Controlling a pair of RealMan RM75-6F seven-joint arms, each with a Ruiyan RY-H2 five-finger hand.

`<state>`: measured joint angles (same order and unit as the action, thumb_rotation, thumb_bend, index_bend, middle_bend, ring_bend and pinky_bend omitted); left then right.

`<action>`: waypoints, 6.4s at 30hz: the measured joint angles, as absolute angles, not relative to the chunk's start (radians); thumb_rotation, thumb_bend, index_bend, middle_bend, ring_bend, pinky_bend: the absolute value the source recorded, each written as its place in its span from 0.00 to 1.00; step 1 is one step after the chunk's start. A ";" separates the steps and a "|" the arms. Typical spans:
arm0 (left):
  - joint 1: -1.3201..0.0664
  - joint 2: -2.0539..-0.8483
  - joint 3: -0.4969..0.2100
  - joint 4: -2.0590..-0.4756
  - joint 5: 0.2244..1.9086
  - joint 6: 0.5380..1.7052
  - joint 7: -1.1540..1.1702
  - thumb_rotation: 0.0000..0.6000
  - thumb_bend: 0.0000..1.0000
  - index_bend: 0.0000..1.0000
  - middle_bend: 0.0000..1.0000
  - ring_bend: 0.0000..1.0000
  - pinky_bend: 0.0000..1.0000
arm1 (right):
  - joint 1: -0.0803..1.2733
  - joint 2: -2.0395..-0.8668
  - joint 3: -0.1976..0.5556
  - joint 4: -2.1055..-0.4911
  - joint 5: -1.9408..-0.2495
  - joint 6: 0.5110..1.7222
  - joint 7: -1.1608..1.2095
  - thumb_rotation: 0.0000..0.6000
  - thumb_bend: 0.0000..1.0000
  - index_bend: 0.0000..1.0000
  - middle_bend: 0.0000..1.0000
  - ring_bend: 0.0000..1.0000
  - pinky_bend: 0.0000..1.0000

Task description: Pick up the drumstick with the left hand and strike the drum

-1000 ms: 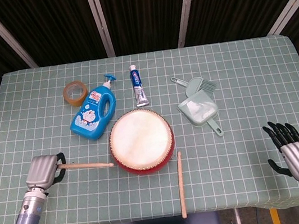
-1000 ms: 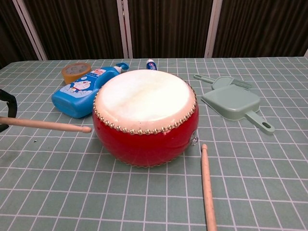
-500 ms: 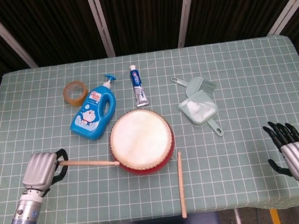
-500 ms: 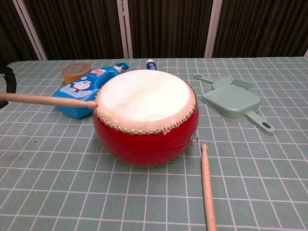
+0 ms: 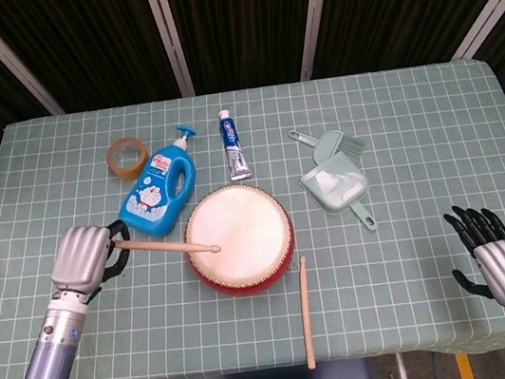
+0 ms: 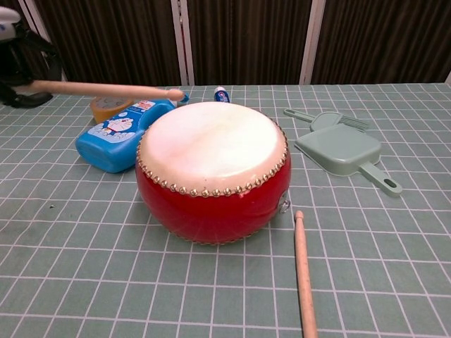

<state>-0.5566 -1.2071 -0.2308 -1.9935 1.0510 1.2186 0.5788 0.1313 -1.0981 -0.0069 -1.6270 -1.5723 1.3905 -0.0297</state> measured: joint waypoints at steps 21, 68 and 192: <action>-0.888 -1.330 -0.356 -1.921 0.737 1.206 0.983 1.00 0.71 0.78 1.00 1.00 0.99 | 0.131 -1.095 -0.007 -1.623 -1.574 1.392 -0.003 1.00 0.35 0.00 0.00 0.00 0.00; -0.950 -1.316 -0.169 -1.883 0.795 1.214 1.079 1.00 0.66 0.78 0.99 1.00 0.99 | 0.127 -1.098 -0.001 -1.627 -1.565 1.396 0.004 1.00 0.35 0.00 0.00 0.00 0.00; -0.121 -1.072 0.094 -1.656 1.439 1.635 0.031 1.00 0.14 0.00 0.00 0.01 0.12 | 0.127 -1.117 0.001 -1.607 -1.597 1.420 -0.015 1.00 0.35 0.00 0.00 0.00 0.00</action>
<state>-0.1205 -1.0718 0.0944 -1.6561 1.4392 1.6346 0.0309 0.1275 -1.1168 0.0010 -1.6067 -1.5972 1.4200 -0.0151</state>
